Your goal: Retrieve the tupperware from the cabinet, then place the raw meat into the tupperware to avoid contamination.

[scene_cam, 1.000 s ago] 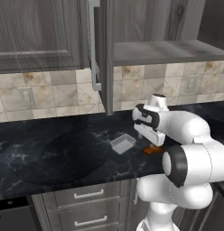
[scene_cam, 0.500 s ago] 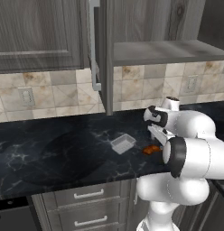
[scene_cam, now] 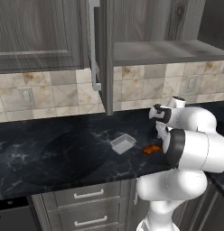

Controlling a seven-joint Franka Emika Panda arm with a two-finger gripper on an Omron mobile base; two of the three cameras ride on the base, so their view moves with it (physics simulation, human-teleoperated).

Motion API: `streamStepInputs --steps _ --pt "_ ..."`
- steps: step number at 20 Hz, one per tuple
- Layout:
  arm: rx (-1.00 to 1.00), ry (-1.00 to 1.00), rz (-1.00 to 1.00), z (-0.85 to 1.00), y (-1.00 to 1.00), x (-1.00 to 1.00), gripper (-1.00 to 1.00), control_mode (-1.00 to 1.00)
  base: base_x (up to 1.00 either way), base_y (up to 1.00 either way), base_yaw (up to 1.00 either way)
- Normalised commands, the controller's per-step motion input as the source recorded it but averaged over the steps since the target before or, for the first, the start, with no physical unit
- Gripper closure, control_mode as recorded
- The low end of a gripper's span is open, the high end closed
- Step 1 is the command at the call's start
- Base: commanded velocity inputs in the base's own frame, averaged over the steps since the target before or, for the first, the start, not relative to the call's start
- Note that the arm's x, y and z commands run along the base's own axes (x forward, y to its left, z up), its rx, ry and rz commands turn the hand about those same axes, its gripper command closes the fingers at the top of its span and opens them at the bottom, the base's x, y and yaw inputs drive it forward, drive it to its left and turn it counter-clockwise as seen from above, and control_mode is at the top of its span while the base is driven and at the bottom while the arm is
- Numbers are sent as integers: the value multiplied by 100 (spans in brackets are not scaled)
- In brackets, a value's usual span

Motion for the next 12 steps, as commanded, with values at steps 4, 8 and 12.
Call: streamStepInputs --steps 4,8,12 --pt "0 1 -17 -11 0 0 -100 -100 0 0 0" --pt "0 -1 -6 -6 1 14 -100 -100 0 0 0" --pt "0 1 6 -13 5 2 -100 -100 0 0 0"
